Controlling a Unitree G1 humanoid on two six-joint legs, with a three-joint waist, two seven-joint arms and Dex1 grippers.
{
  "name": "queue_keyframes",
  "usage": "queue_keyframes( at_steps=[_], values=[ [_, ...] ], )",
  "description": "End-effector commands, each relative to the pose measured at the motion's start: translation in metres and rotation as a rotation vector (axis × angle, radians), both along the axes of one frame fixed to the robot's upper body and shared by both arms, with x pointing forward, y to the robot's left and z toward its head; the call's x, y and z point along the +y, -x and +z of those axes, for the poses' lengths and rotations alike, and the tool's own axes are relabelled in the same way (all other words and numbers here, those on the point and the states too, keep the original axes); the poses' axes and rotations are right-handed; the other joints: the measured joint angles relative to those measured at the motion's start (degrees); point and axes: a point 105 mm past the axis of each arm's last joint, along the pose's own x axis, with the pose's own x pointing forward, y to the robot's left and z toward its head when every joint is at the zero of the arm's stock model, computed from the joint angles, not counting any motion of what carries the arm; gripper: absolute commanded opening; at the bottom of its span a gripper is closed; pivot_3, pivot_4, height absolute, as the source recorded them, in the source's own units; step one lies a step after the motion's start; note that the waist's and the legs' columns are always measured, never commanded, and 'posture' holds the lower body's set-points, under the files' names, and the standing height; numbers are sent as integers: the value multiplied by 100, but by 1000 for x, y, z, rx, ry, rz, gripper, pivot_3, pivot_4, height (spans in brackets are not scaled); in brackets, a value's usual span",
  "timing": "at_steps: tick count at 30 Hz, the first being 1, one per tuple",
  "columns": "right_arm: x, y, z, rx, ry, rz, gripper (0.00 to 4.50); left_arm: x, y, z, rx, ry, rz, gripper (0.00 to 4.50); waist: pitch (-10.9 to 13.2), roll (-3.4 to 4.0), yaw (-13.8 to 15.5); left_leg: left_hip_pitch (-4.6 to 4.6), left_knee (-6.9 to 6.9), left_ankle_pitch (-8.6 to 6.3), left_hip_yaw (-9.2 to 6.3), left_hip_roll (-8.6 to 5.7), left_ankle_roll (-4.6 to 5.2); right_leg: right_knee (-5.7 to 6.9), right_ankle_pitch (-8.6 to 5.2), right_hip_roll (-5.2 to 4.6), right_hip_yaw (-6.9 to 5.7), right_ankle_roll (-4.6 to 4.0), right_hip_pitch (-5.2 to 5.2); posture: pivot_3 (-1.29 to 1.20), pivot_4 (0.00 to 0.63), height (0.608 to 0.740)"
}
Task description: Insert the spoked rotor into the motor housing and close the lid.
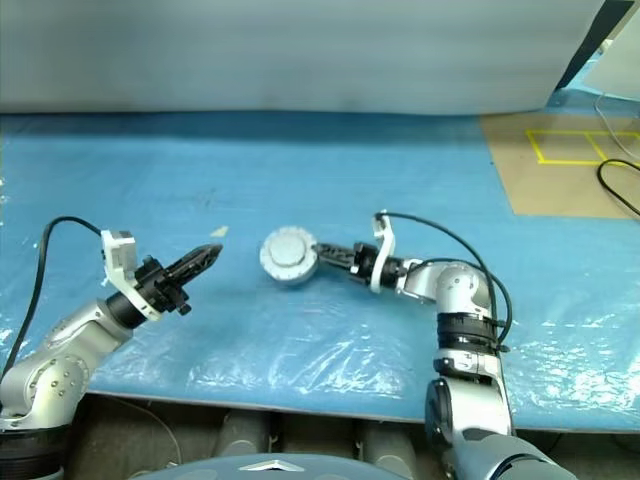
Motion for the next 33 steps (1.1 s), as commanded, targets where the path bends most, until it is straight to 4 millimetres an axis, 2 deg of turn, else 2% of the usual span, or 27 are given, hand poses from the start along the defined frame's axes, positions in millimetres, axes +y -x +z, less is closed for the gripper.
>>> queue_keyframes(
  at_steps=[1, 4, 5, 8, 11, 13, 16, 21, 27, 33],
  values=[
    [3, 3, 32, -74, -114, 26, 1167, 19, -8, 16, -16, 145, 75, 0, 0, 0, 11, 0, 0, 0, 1, 2, 0, 1, 0, 3, 0, 0, 0, 0, 150, 740],
    [7, 5, 42, -95, -139, 38, 1167, 19, -14, 18, 3, 232, 98, 560, 0, 0, 18, -2, 0, 0, -1, 2, -1, 0, 5, 5, -1, 8, 1, 0, 150, 740],
    [9, 5, 47, -107, -149, 44, 1167, 16, -14, 21, 17, 292, 85, 883, 1, -1, 18, -4, 0, 0, -1, 2, -1, -2, 7, 5, -1, 12, 1, 0, 150, 740],
    [14, 3, 62, -140, -183, 49, 1167, -3, -1, 25, 74, 416, -48, 1875, 1, -1, 16, -5, 1, -1, -1, 2, -2, -4, 9, 4, -1, 15, 0, 0, 150, 740],
    [17, 2, 77, -169, -215, 56, 1167, -20, 18, 12, 172, 420, -197, 2860, 1, -1, 11, -3, 0, -1, -2, 3, -4, -3, 8, 5, -2, 14, -2, 0, 150, 740],
    [19, 3, 82, -177, -228, 59, 1167, -19, 20, 6, 227, 480, -200, 3516, 3, 1, 21, -3, -2, -2, -1, 2, -5, -6, 8, 5, -2, 16, -1, 0, 150, 740],
    [22, 4, 89, -190, -241, 69, 1167, -15, 14, 13, 203, 553, -185, 4479, 3, 0, 58, -5, -2, -2, -1, 2, -5, -8, 9, 5, -3, 19, 1, 0, 150, 740],
    [25, 7, 90, -183, -243, 82, 1167, -29, 7, 35, 149, 617, -260, 4479, 3, 0, 119, -4, 2, -1, -3, -1, -6, -7, 17, 4, -1, 33, 6, 0, 150, 740],
    [24, 7, 87, -165, -233, 78, 1167, -53, 0, 29, 187, 583, -350, 4479, 3, 0, 112, -3, 0, -1, -7, -6, -6, -9, 25, 4, 2, 45, 7, 0, 150, 740],
    [25, 8, 87, -168, -221, 80, 1167, -58, -23, 35, 166, 652, -345, 4479, 3, 0, 121, -6, 2, -1, -11, -29, -7, -8, 28, 4, 0, 50, 7, 0, 150, 740]
  ],
)
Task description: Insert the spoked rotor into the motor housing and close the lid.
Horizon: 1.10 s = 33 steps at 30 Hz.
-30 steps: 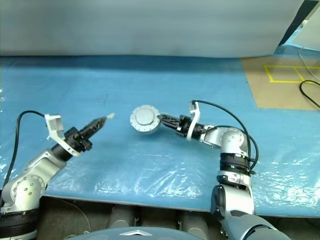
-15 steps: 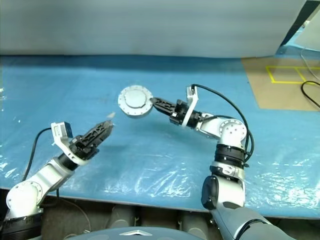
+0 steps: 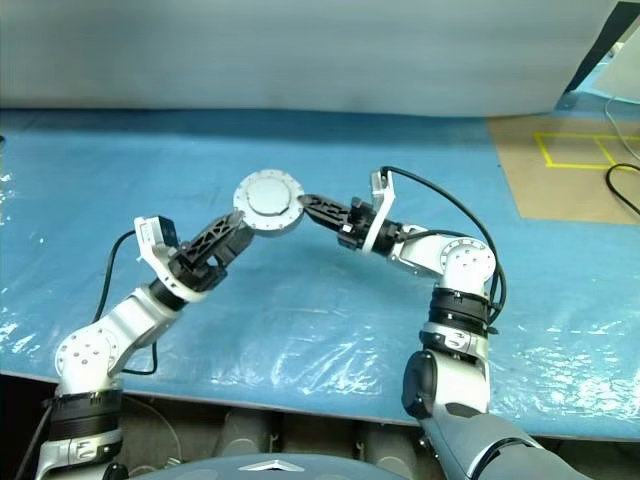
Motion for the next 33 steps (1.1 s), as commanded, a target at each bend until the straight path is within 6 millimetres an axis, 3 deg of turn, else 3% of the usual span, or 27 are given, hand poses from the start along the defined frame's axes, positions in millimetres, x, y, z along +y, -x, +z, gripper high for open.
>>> queue_keyframes(
  at_steps=[1, 13, 21, 26, 33],
  values=[
    [5, 10, 26, -97, -69, 51, 1167, -2, -12, 14, -39, 64, 16, 4479, 0, 0, 2, 0, 1, 0, -1, -2, 0, 0, 1, -1, 1, 1, 1, 0, 150, 740],
    [5, 12, 23, -95, -52, 50, 1167, -24, -26, 7, -33, 34, -46, 4479, 0, 0, -2, -5, 3, 0, -5, -5, 0, 0, 3, -2, 0, 4, 1, 0, 150, 740],
    [6, 11, 20, -90, -48, 40, 1167, -8, -9, -11, -6, -24, -38, 4479, 0, 0, -5, -6, 1, 0, -6, -5, 0, 0, 3, -2, -2, 4, 1, 0, 150, 740],
    [8, 11, 20, -86, -50, 44, 1167, 5, -9, -18, 17, -56, -14, 4479, 0, -1, 2, -5, 4, 0, -6, -3, 0, 2, 3, -2, -3, 4, 1, 0, 150, 740],
    [9, 11, 19, -86, -43, 52, 1167, 4, -18, -9, -20, -17, 5, 4479, 0, -1, 10, -5, 8, 0, -6, -4, 1, 2, 6, -12, -2, 10, 6, 0, 150, 740]
  ],
)
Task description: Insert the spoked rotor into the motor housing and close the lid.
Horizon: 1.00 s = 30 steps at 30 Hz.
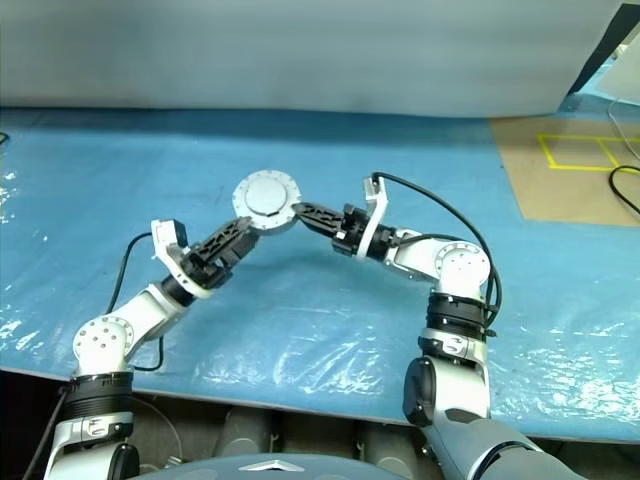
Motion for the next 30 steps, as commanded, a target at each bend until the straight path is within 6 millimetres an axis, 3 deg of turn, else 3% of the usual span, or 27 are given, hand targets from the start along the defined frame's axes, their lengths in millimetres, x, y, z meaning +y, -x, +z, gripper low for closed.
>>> queue_keyframes(
  at_steps=[1, 7, 13, 20, 26, 30],
  values=[
    [2, 6, 26, -97, -83, 36, 1167, -5, -3, 18, -79, 37, -14, 4479, 0, 0, 4, -1, 0, 0, 0, 0, 0, 0, 0, 0, -1, 0, 0, 0, 150, 740],
    [1, 7, 25, -96, -73, 40, 1167, -25, -15, 32, -103, 96, -37, 4479, 0, 0, 0, -2, 1, 0, 0, -2, 0, 1, 0, 1, 0, 0, 0, 0, 150, 740],
    [1, 7, 25, -97, -70, 35, 1167, -31, -42, 22, -44, 75, 59, 4479, 0, -1, -11, -3, 1, 0, -2, -11, 1, 0, 1, 1, 0, 0, -1, 0, 150, 740],
    [1, 6, 25, -98, -66, 32, 1167, -40, -41, 21, -59, 23, 48, 4479, 0, -2, -1, -8, 0, 0, -6, -13, 1, 0, 1, 1, -3, 0, -1, 0, 150, 740],
    [2, 6, 24, -93, -67, 30, 1167, -40, -40, 18, -47, -2, 57, 2831, 1, -2, -5, -8, 1, 0, -7, -15, 1, 1, 1, -1, -3, 0, -1, 0, 150, 740],
    [3, 6, 24, -92, -68, 33, 1167, -38, -37, 26, -72, 42, 55, 2717, 1, -2, -4, -8, 1, 0, -8, -15, 1, 1, 1, -1, -4, -1, -1, 0, 150, 740]
  ],
)
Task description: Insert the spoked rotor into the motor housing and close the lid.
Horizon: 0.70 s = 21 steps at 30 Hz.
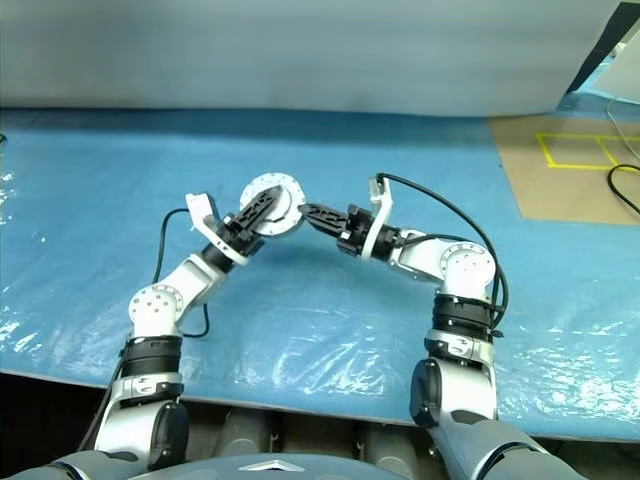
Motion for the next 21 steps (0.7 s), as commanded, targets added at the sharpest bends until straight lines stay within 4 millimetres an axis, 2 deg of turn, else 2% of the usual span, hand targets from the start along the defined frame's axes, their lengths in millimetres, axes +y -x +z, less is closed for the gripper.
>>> queue_keyframes(
  at_steps=[1, 3, 7, 15, 20, 21],
  values=[
    [7, 8, 26, -92, -86, 56, 1167, 2, 5, 12, -47, 9, 2, 2716, 0, 0, 0, 0, 0, 0, 0, -1, 0, -1, 0, -1, 0, 0, 0, 0, 150, 740],
    [8, 8, 26, -91, -88, 58, 1167, -3, 3, 10, -20, -30, -15, 2689, 0, 0, 2, 0, 0, 0, 0, -1, 0, -1, 0, -1, 0, 0, 0, 0, 150, 740],
    [8, 8, 26, -86, -91, 58, 1167, -4, 3, 23, -55, 23, -15, 2677, 0, 0, 3, -1, 0, 0, 0, -2, 0, -1, 0, -3, -1, 0, 0, 0, 150, 740],
    [8, 7, 28, -165, -65, 23, 1167, -12, -2, 25, -37, -15, -15, 2646, 0, 0, 2, -3, 0, 0, -1, -5, 0, -2, 0, -4, -1, 0, 0, 0, 150, 740],
    [3, 0, 21, -97, -85, -9, 2715, 0, -3, 22, -23, -26, 19, 2646, 0, -1, -6, -4, 0, 0, -3, -5, 1, -1, 0, -3, -2, 0, -1, 0, 150, 740],
    [3, -1, 20, -86, -88, -9, 2715, 2, -3, 22, -24, -30, 19, 2646, 0, -1, -10, -4, -1, 0, -3, -5, 0, -1, 0, -3, -2, 0, -1, 0, 150, 740]
  ],
)
